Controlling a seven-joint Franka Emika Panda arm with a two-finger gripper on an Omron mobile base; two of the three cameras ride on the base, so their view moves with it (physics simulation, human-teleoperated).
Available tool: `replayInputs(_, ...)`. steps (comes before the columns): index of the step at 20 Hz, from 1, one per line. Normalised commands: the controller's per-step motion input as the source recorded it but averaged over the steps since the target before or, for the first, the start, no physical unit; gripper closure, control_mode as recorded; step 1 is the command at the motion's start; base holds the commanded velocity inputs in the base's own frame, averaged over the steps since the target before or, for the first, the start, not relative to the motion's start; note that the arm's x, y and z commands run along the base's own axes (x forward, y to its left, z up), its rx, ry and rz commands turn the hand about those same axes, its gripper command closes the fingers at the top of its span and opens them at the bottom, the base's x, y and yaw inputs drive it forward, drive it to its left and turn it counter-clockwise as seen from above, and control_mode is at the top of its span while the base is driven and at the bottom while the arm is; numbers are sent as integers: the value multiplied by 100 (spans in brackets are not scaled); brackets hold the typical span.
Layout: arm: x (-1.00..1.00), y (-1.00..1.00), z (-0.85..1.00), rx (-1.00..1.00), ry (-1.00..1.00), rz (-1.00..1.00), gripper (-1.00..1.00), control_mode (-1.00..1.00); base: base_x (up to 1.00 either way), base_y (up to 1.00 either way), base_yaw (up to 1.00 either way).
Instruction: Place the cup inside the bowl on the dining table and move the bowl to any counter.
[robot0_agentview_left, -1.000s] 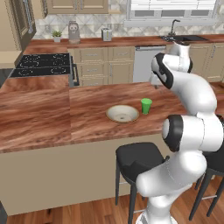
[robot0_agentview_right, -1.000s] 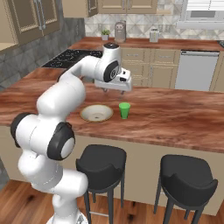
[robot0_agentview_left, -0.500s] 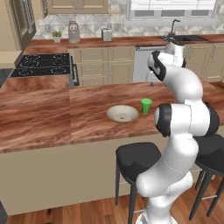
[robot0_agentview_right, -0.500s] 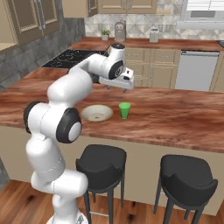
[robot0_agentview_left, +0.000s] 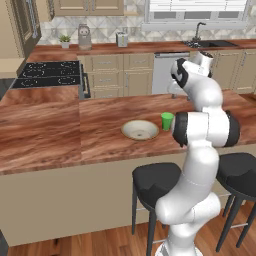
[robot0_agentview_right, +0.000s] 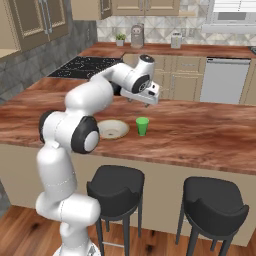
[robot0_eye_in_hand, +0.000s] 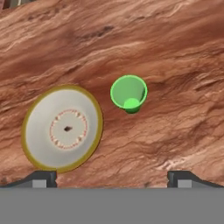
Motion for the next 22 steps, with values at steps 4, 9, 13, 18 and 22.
replayInputs(4, 27, -19, -5, 0, 0, 0, -100, -100, 0, 0, 0)
replayInputs(9, 38, -24, -3, 0, 0, 0, -100, -100, 0, 0, 0)
replayInputs(13, 36, -20, -13, 0, 0, 0, -100, -100, 0, 0, 0)
replayInputs(18, 35, -7, -19, 0, 0, 0, -100, -100, 0, 0, 0)
replayInputs(22, 38, -1, -23, 0, 0, 0, -100, -100, 0, 0, 0)
